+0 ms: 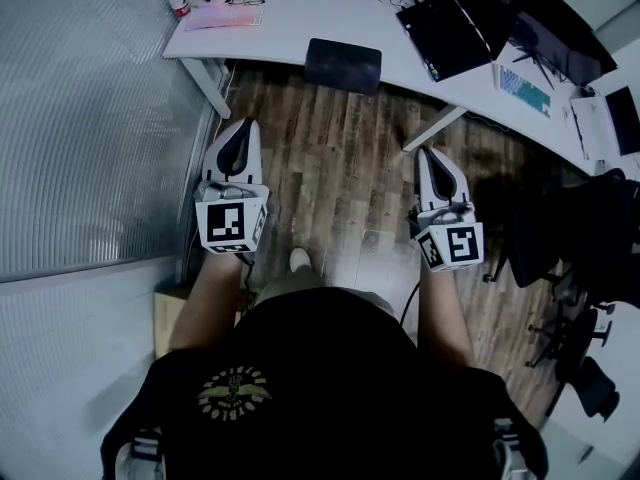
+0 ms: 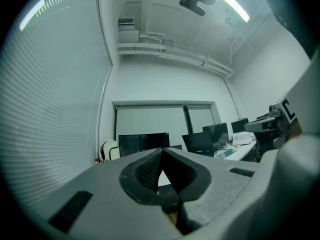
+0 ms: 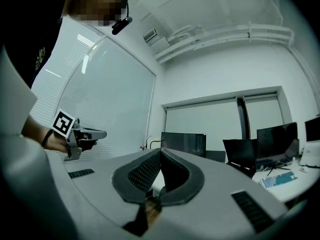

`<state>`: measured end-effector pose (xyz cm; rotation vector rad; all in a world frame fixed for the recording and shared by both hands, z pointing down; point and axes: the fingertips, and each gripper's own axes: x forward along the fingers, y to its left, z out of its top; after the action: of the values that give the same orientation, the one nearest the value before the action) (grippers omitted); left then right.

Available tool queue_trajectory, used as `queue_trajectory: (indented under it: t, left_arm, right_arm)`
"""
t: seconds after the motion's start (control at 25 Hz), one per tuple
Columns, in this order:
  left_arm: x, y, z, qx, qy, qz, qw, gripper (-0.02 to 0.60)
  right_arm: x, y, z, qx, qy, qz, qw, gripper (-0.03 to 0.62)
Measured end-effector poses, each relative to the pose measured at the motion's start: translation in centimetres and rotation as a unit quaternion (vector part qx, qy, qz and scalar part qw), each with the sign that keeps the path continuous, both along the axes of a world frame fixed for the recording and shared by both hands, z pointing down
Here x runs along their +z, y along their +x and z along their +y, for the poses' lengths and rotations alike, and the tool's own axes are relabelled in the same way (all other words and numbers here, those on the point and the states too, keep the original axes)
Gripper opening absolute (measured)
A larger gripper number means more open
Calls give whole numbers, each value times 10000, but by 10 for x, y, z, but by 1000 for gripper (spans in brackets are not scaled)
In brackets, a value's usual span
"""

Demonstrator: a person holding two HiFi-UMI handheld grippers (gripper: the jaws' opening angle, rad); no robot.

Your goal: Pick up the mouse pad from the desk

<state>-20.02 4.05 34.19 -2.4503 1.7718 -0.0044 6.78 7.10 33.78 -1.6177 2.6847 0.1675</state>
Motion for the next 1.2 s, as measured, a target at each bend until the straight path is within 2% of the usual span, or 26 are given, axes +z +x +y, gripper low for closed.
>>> queue_trajectory:
  t: [0.24,0.56,1.2]
  left_arm:
    - [-4,-25,-26,79,66,159,9998,8]
    - [-3,-23,-47,260,50,270,9993,8]
    - [13,-31,-86,93,-102,117,9998,8]
  right_arm:
    - [-11,-23,-12,75,104,26,9999,0]
    - [-22,-19,-25,182,137,-22,9997,0]
    - [-7,-27,-79,-88,26,-374,9993,0]
